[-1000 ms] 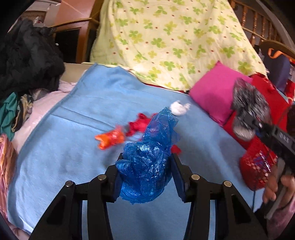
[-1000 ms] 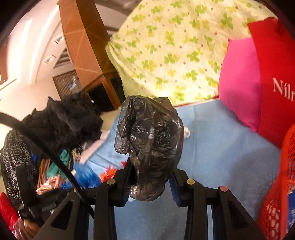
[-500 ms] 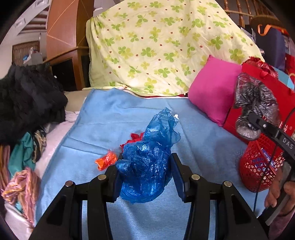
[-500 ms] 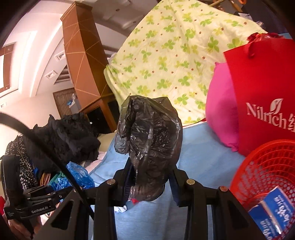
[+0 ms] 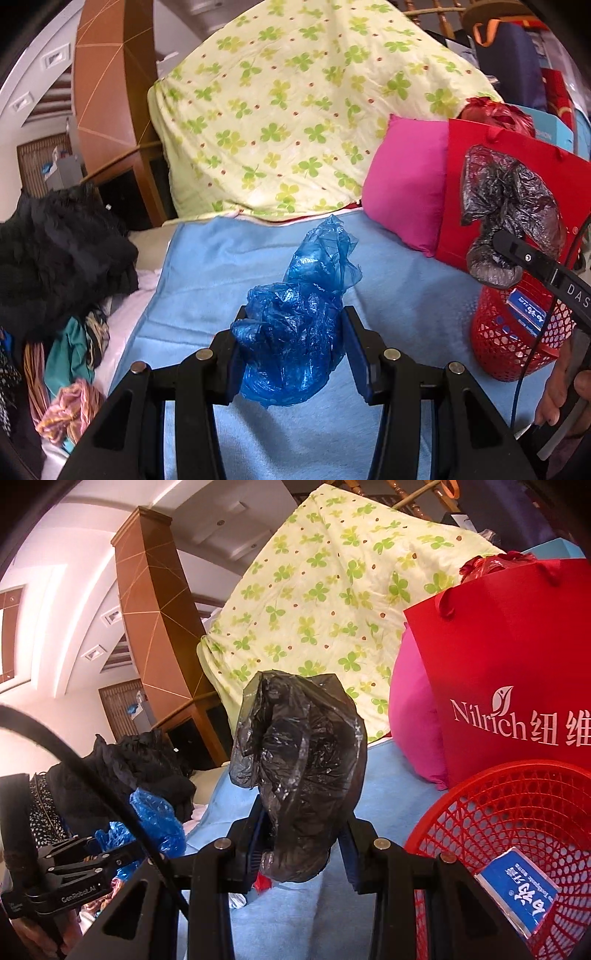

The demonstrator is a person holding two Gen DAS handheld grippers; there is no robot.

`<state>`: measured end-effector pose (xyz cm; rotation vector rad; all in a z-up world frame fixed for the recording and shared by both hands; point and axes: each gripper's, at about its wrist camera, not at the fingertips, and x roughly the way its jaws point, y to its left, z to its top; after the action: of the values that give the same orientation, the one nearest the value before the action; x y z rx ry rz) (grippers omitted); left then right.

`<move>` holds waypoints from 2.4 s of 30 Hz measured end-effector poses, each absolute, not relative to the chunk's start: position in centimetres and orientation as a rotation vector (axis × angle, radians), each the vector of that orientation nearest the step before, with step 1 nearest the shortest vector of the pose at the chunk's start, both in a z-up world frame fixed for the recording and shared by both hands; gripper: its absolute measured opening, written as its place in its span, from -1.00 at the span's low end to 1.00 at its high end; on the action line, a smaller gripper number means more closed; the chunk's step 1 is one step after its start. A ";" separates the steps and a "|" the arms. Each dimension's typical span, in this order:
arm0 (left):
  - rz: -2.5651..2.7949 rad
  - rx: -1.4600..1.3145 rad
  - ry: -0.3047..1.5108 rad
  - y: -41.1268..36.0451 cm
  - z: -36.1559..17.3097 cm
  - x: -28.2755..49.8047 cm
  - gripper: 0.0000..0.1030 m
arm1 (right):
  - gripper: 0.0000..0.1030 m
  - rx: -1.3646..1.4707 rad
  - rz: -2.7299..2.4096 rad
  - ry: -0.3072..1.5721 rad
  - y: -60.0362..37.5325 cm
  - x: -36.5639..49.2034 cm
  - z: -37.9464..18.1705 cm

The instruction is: Collect trash

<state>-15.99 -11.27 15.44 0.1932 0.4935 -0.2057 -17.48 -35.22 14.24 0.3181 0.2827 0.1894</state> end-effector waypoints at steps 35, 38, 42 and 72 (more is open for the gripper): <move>-0.328 0.310 0.450 -17.6 16.6 -17.5 -0.02 | -0.25 0.396 0.091 0.182 -39.4 -23.0 14.6; -0.338 0.314 0.454 -18.1 16.4 -17.6 -0.02 | -0.25 0.395 0.090 0.175 -39.4 -23.2 14.6; -0.352 0.322 0.453 -18.6 16.2 -17.8 -0.02 | -0.25 0.397 0.083 0.169 -39.4 -23.6 14.5; -0.391 0.340 0.485 -19.9 14.9 -17.1 -0.01 | -0.23 0.390 0.028 0.168 -39.8 -24.8 14.5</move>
<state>-17.14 -19.86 14.89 0.3398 0.4850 -0.3907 -24.77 -39.77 14.53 0.3904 0.1679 0.0276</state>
